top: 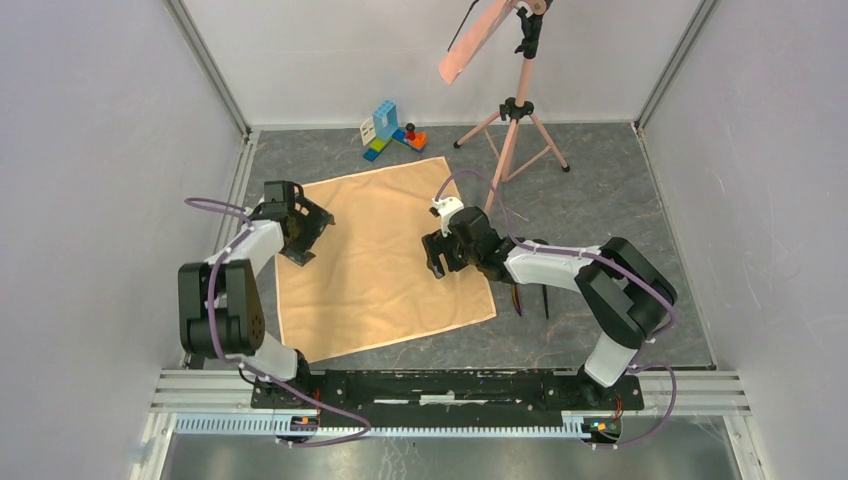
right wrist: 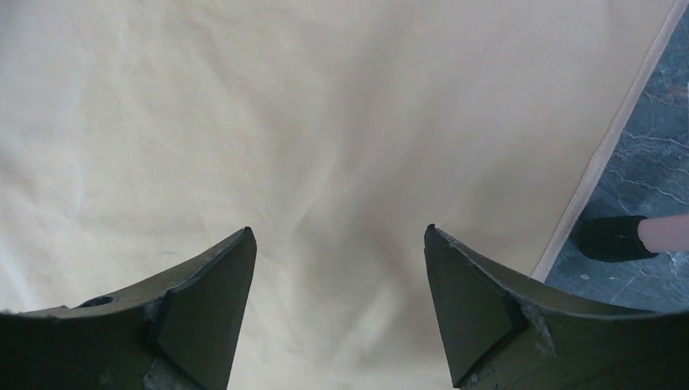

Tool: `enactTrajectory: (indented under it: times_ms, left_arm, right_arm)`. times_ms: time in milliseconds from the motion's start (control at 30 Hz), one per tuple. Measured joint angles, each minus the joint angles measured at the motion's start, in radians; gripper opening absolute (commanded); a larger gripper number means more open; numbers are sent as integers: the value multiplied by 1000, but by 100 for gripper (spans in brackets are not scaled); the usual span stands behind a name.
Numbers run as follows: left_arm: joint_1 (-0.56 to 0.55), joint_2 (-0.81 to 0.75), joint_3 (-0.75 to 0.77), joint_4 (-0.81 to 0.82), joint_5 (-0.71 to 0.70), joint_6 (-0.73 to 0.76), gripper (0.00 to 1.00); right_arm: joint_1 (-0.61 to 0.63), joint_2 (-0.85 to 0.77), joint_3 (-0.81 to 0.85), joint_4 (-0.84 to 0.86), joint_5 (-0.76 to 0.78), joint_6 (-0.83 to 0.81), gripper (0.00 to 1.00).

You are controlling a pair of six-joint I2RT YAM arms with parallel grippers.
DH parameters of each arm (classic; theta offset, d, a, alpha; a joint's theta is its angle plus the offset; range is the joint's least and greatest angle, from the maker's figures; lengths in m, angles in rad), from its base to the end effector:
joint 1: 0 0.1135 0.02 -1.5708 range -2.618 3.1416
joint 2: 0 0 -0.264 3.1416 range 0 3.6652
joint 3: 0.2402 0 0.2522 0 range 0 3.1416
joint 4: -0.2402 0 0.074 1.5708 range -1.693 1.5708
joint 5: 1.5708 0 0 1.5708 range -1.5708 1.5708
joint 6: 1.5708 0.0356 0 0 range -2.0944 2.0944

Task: Fold the napkin into a case and place the utensils inside
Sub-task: Smooth out the napkin at the center of the board, then pick up the flattened napkin from the center of the board.

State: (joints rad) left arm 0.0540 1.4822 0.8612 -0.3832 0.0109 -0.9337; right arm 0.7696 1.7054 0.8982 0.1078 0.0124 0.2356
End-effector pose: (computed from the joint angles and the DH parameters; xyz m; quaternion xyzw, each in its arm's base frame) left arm 0.2892 0.0152 0.1903 -0.4538 0.8461 -0.1238 0.2507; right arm 0.2531 0.2446 0.1691 -0.2367 0.8751 0.1984 0.3726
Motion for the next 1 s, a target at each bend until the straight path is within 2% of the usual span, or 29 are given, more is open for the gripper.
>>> enactTrajectory:
  times_ms: [133, 300, 467, 633, 767, 867, 1000]
  left_arm:
    - [42, 142, 71, 45, -2, 0, 100]
    - [98, 231, 139, 67, 15, -4, 100]
    - [136, 322, 241, 90, 25, 0, 100]
    - [141, 412, 380, 34, 49, 41, 100]
    - [138, 354, 357, -37, 115, 79, 100]
    - [137, 232, 322, -63, 241, 138, 100]
    - [118, 33, 285, -32, 414, 238, 100]
  right_arm:
    - [0, 27, 16, 2, -1, 6, 82]
    - [0, 90, 30, 12, -14, 13, 82]
    - [0, 181, 151, 3, -35, 28, 82]
    - [9, 229, 293, -89, -9, 19, 83]
    - [45, 148, 316, -199, 55, -7, 84]
    - [100, 35, 320, -301, 93, -19, 97]
    - [150, -110, 357, -433, 118, 28, 98]
